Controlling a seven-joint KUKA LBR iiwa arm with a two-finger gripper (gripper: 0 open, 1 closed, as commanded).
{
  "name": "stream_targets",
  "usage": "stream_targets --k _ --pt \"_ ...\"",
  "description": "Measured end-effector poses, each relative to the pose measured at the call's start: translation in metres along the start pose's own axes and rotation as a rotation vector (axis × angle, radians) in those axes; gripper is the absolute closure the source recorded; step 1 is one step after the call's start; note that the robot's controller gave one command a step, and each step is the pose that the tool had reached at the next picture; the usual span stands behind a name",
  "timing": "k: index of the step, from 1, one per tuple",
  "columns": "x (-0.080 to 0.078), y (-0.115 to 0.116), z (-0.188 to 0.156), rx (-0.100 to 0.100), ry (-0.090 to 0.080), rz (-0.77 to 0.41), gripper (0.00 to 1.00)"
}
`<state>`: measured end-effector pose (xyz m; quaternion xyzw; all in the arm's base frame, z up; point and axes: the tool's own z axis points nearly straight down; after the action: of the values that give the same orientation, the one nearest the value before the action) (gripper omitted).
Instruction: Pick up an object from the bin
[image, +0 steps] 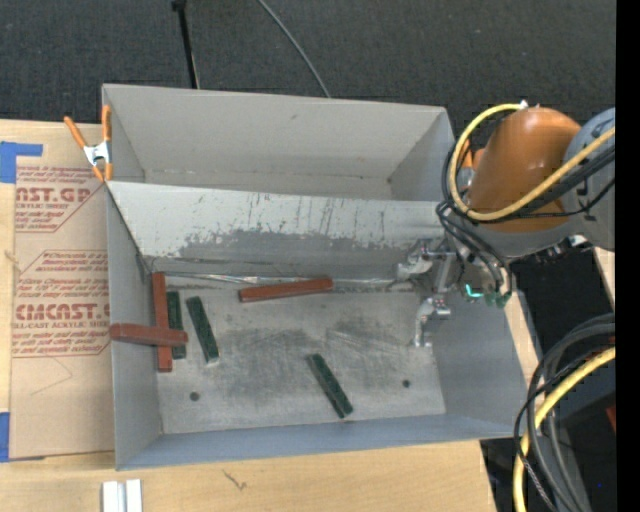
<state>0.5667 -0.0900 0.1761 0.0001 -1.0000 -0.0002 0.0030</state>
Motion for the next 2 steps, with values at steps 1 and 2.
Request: stream_targets --k 1,2 --pt "-0.002 0.000 -0.005 0.001 -0.008 -0.001 0.00" --pt "0.018 0.024 0.020 0.005 -0.017 -0.067 0.00"
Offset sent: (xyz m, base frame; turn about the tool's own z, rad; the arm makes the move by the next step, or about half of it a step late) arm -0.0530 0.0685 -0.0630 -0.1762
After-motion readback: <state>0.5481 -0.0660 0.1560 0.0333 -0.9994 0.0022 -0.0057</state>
